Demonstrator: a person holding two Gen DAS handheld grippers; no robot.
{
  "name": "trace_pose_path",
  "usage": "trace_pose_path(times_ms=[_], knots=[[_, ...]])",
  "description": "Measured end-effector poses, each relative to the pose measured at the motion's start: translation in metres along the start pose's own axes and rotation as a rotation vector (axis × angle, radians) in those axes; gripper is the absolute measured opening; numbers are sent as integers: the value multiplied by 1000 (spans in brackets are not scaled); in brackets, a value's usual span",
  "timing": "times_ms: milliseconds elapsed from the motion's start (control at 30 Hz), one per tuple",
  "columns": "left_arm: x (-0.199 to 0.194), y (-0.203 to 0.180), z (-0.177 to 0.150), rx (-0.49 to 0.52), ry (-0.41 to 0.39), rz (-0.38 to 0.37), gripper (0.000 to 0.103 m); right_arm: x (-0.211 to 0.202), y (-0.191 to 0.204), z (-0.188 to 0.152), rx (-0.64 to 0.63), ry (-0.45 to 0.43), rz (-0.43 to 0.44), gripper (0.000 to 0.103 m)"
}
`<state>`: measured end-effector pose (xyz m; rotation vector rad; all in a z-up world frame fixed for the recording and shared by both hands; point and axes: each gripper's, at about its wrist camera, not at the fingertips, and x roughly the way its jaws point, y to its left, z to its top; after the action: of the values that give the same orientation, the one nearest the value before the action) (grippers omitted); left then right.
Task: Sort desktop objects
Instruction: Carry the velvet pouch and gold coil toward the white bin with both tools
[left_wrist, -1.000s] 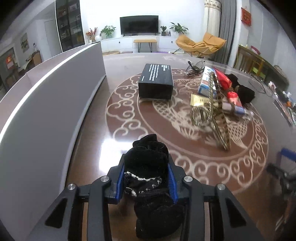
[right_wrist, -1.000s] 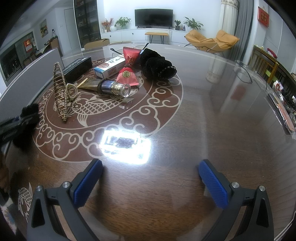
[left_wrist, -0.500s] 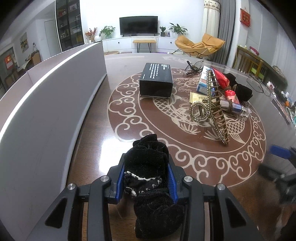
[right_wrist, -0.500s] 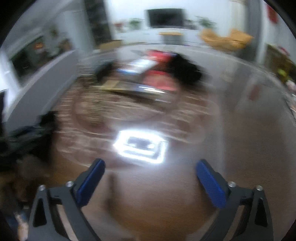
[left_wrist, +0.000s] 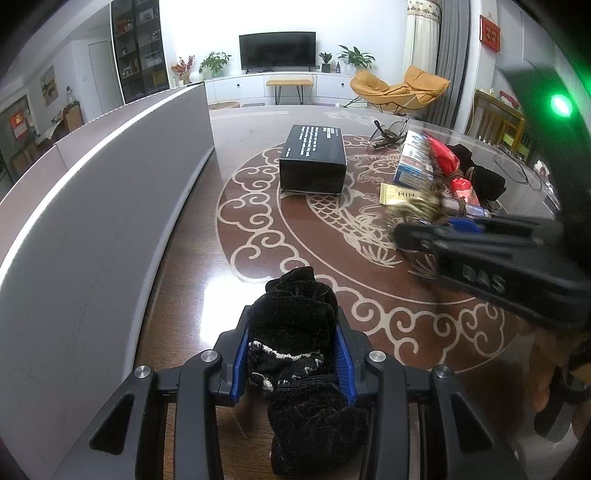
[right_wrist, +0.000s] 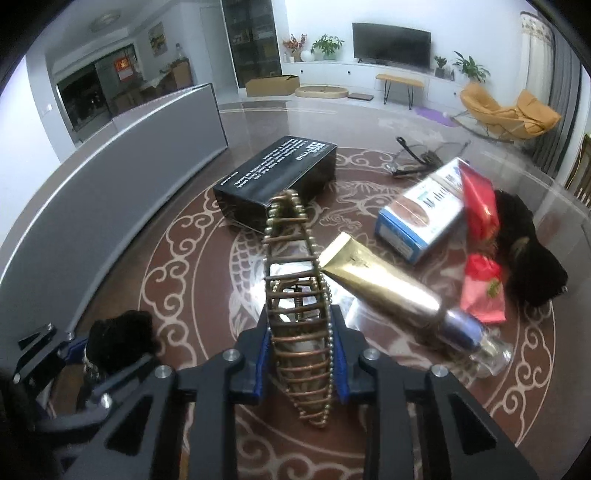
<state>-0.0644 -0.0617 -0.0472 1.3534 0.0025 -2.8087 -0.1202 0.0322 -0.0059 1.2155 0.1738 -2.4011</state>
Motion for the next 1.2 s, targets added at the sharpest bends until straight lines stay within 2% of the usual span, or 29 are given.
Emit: trace_pose_path(times_ms=[133,200,333,433,467,500,533,567,633,700,800,833,867,900,933,1000,1067,1200], knots=[[-1,0,-1,-7,0,-10,39,-21,-12,-27,5,-13,6,28],[-6,-3,-8,-18,-1,-25,39,-41,-20,-51,-1,-10,2,28],[-28,-26,-34,23,-12,-79,39,-87,-38,-109,0,-15,-15,28],[-41,-43,-50,90,-26,-55,41,-120,-56,-147,65,-23,-22,28],[-42,-45,-53,91,-21,-54,47,-126,-60,-153,80,-25,-26,29],[-43,-44,-55,79,-14,-49,60,-131,-64,-160,103,-26,-29,31],[-42,-41,-54,70,-5,-45,67,-135,-67,-163,116,-28,-28,42],[-41,-36,-53,49,7,-44,75,-138,-71,-166,127,-26,-34,61],[-40,-27,-50,18,23,-64,79,-141,-74,-168,131,-22,-51,76],[-39,-22,-51,26,29,-58,85,-142,-74,-167,127,-25,-50,76],[-37,-27,-52,64,39,-53,86,-138,-67,-162,106,-24,-48,75],[-38,-28,-53,68,39,-60,85,-138,-65,-161,93,-28,-50,68],[-39,-29,-53,72,34,-63,72,-136,-63,-158,86,-21,-42,42],[-43,-29,-53,72,14,-67,44,-134,-64,-157,89,0,-41,31],[-46,-29,-53,73,13,-67,35,-136,-66,-156,105,5,-40,29],[-49,-24,-52,43,17,-107,35,-142,-68,-153,127,2,-42,28],[-58,-20,-51,20,0,-114,35,-149,-68,-149,141,3,-26,28],[-93,-9,-37,-20,-39,-168,35,-162,-51,-127,129,-5,16,28]])
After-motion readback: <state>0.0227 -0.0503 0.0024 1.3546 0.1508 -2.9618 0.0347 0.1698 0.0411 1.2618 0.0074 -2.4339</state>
